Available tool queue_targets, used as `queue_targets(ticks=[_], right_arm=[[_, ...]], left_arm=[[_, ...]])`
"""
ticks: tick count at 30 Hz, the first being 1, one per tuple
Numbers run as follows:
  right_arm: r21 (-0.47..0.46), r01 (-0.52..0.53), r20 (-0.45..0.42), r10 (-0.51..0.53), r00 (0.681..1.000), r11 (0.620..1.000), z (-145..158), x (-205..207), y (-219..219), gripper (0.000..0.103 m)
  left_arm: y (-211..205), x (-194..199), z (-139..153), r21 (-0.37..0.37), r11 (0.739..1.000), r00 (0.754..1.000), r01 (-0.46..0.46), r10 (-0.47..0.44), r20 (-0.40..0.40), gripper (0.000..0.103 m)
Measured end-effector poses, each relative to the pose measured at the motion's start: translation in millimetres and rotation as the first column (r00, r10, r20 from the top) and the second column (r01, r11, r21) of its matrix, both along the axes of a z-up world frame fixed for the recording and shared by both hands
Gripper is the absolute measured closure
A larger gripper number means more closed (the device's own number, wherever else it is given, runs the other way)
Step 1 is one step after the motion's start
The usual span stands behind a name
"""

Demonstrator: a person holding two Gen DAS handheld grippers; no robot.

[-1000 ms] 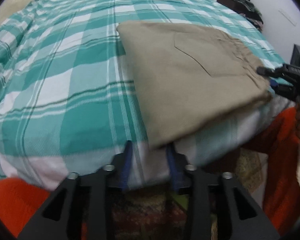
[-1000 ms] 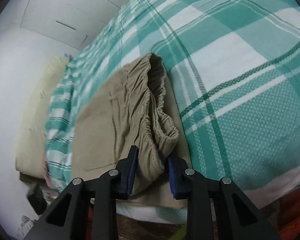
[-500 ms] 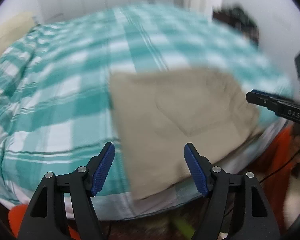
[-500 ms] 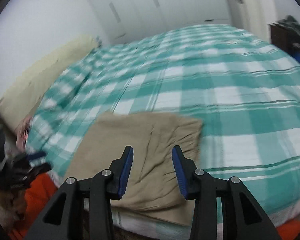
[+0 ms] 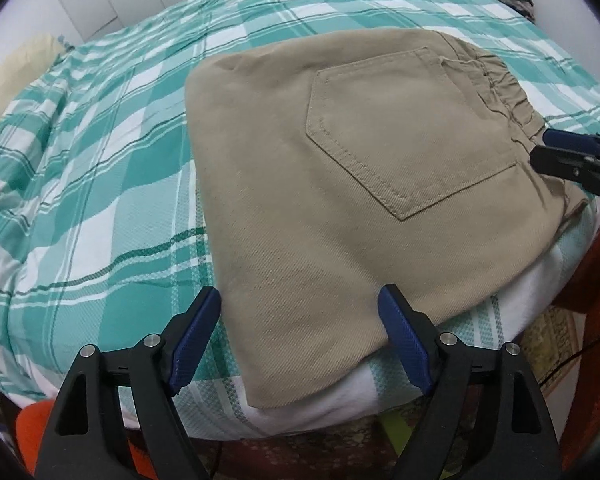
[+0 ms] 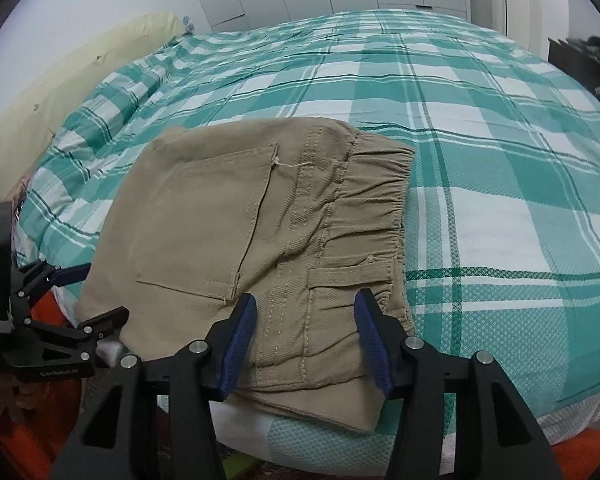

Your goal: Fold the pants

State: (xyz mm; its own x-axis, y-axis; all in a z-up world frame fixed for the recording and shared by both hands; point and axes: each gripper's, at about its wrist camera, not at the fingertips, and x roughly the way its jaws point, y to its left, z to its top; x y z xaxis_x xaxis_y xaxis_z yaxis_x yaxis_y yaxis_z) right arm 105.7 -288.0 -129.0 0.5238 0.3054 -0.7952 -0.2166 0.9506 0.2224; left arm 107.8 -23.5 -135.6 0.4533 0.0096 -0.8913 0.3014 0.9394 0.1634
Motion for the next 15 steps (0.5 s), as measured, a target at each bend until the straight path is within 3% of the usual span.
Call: queue_targets(ticks=[6,15], right_arm=[[-0.061,-0.025,0.019,0.026,0.999,0.998,-2.5,-1.1,11.5,0.042],[-0.054,-0.026,0.021,0.027,0.999,0.998,-2.2,-2.6,11.8,0.041]], left_arm=[[-4.1,-3.0,2.0,0.001,1.000,1.000,0.003,-0.003,0.003,0.020],[0.6,-5.8,3.0,-0.034,0.999,1.000,-0.010,0.010,-0.008,0.018]])
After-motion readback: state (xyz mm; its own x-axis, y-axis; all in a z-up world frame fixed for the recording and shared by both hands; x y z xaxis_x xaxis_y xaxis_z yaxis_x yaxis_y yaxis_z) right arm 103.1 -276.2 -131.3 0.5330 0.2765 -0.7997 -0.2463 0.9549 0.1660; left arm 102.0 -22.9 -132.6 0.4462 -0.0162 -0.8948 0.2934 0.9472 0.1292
